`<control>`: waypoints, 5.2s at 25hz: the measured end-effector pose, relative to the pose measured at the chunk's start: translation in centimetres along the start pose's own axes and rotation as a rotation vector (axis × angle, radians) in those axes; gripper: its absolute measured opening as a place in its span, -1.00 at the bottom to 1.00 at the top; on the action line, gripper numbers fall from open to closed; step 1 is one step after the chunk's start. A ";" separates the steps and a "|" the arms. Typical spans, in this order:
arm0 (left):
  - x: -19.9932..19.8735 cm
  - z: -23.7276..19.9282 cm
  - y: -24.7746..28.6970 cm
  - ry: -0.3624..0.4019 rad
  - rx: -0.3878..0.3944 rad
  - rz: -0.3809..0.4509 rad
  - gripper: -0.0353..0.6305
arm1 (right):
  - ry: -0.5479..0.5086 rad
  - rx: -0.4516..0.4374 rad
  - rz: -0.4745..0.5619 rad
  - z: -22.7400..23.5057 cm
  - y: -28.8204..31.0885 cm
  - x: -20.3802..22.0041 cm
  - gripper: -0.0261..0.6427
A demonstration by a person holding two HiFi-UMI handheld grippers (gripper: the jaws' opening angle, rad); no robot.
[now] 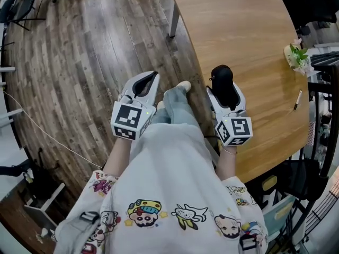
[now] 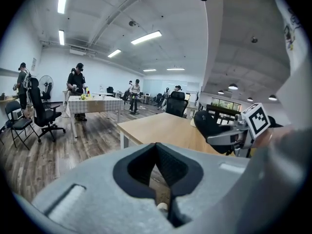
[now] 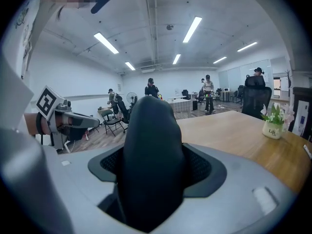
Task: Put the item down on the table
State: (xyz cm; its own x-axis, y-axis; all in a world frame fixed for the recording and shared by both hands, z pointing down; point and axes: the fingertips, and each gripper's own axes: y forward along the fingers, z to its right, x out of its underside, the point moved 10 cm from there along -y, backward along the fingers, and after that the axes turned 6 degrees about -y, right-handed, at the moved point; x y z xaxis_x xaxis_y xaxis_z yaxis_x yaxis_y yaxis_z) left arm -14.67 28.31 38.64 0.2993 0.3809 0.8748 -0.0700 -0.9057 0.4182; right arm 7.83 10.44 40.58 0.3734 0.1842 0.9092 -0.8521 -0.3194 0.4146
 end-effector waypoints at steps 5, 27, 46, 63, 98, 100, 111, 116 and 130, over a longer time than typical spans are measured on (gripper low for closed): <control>-3.6 -1.2 5.6 0.040 0.053 -0.014 -0.89 | 0.030 0.043 0.001 3.5 3.0 -1.5 0.14; -15.1 7.6 28.2 0.298 0.517 -0.092 -0.89 | 0.322 0.494 0.034 17.2 -0.4 -0.5 0.14; -17.8 14.4 36.2 0.469 0.954 -0.201 -0.89 | 0.508 1.013 -0.053 15.0 -7.2 1.6 0.14; -16.2 18.7 38.1 0.509 1.134 -0.296 -0.89 | 0.488 1.129 -0.101 15.3 -7.7 0.3 0.14; -12.3 19.8 41.8 0.529 1.146 -0.428 -0.89 | 0.398 0.784 -0.365 22.2 0.7 5.6 0.15; -12.2 19.9 42.2 0.531 1.148 -0.434 -0.89 | 0.408 0.779 -0.373 22.5 1.2 6.2 0.15; -11.3 20.0 43.9 0.530 1.142 -0.472 -0.89 | 0.428 0.753 -0.446 23.9 2.9 8.4 0.15; -10.5 20.2 44.6 0.538 1.146 -0.474 -0.89 | 0.405 0.729 -0.483 24.5 3.7 9.6 0.15; -10.5 19.5 44.9 0.533 1.124 -0.478 -0.89 | 0.379 0.700 -0.542 24.5 4.5 9.9 0.16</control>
State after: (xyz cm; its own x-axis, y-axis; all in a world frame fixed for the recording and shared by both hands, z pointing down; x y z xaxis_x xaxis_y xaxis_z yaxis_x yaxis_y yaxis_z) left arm -2.41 -19.99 43.50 -0.3503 0.4946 0.7954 0.8322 -0.2253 0.5066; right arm 16.69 -11.94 52.42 0.4042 0.7187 0.5657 -0.1412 -0.5621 0.8149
